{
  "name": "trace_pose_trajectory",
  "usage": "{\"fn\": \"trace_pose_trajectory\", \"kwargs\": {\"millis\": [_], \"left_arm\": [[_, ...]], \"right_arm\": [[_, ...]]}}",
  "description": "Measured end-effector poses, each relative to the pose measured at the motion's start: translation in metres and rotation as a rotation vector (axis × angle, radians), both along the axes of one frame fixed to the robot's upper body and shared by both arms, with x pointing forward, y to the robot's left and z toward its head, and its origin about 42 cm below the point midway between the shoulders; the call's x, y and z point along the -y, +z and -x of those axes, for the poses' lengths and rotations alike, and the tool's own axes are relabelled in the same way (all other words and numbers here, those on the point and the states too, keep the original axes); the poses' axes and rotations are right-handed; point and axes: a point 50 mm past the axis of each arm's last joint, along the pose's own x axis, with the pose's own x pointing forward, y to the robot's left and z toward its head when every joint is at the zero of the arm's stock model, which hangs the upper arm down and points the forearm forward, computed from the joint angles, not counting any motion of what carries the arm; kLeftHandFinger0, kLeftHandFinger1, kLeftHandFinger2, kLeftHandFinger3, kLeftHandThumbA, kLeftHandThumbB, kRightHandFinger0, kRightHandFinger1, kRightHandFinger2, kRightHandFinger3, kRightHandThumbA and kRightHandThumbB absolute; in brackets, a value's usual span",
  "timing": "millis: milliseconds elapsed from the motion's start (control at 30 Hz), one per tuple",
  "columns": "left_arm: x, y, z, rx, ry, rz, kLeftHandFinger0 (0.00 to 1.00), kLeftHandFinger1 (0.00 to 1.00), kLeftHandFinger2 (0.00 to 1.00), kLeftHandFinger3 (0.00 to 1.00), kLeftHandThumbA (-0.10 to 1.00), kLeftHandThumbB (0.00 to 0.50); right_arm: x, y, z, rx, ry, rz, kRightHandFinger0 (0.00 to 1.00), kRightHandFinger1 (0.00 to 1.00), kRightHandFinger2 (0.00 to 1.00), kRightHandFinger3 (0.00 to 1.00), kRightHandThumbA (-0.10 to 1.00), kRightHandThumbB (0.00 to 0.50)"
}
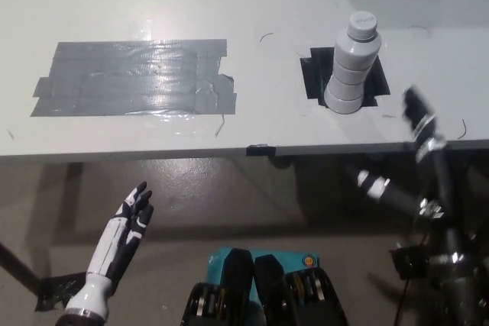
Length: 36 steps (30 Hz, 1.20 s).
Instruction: A white bottle is kept in the middle of the desk infront of the robot and the robot picks it up with its right hand and passes it to a person
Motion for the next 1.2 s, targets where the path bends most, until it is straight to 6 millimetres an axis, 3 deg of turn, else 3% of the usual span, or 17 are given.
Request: {"fn": "trace_pose_trajectory", "kwargs": {"millis": [67,200,300,400,533,733,900,933,1000,1200], "left_arm": [[-0.001,-0.003,0.003,-0.008,0.002,0.0,1.0,1.0,1.0,1.0,0.95,0.169],[-0.001,-0.005,0.006,-0.013,0.003,0.001,1.0,1.0,1.0,1.0,0.97,0.165],[-0.001,-0.005,0.006,-0.009,0.003,0.0,1.0,1.0,1.0,1.0,0.97,0.168],[-0.001,-0.004,0.004,-0.004,0.003,0.0,1.0,1.0,1.0,1.0,0.98,0.173],[0.0,-0.003,0.004,-0.002,0.003,0.002,1.0,1.0,1.0,1.0,0.97,0.169],[0.001,-0.003,0.004,-0.001,0.004,0.004,1.0,1.0,1.0,1.0,0.97,0.171],[0.001,-0.002,0.003,0.001,0.003,0.005,1.0,1.0,1.0,1.0,0.99,0.172],[0.001,-0.002,0.003,0.002,0.003,0.005,1.0,1.0,1.0,1.0,0.98,0.171],[0.001,-0.001,0.002,0.003,0.003,0.004,1.0,1.0,1.0,1.0,0.97,0.17],[0.002,0.001,-0.001,0.011,0.0,0.004,1.0,1.0,1.0,1.0,0.99,0.165]], "right_arm": [[0.003,0.014,-0.012,0.022,-0.017,-0.002,1.0,1.0,1.0,1.0,1.0,0.376],[0.004,0.036,-0.043,0.025,-0.032,-0.002,1.0,1.0,1.0,1.0,0.99,0.319],[0.004,0.043,-0.07,-0.024,-0.041,-0.006,1.0,1.0,1.0,1.0,0.96,0.308],[0.004,0.044,-0.095,-0.079,-0.053,-0.019,1.0,1.0,1.0,1.0,0.97,0.38],[0.005,0.037,-0.124,-0.177,-0.063,-0.039,1.0,1.0,1.0,1.0,0.99,0.43],[0.002,0.023,-0.146,-0.306,-0.063,-0.059,1.0,1.0,1.0,1.0,0.98,0.447],[-0.004,0.012,-0.161,-0.395,-0.057,-0.053,1.0,1.0,1.0,1.0,0.97,0.426],[-0.005,0.011,-0.163,-0.402,-0.056,-0.053,1.0,1.0,1.0,1.0,0.97,0.465],[-0.007,0.009,-0.167,-0.42,-0.053,-0.052,1.0,1.0,1.0,1.0,0.96,0.498],[-0.013,-0.008,-0.173,-0.501,-0.044,-0.024,1.0,1.0,1.0,1.0,0.96,0.5]]}}
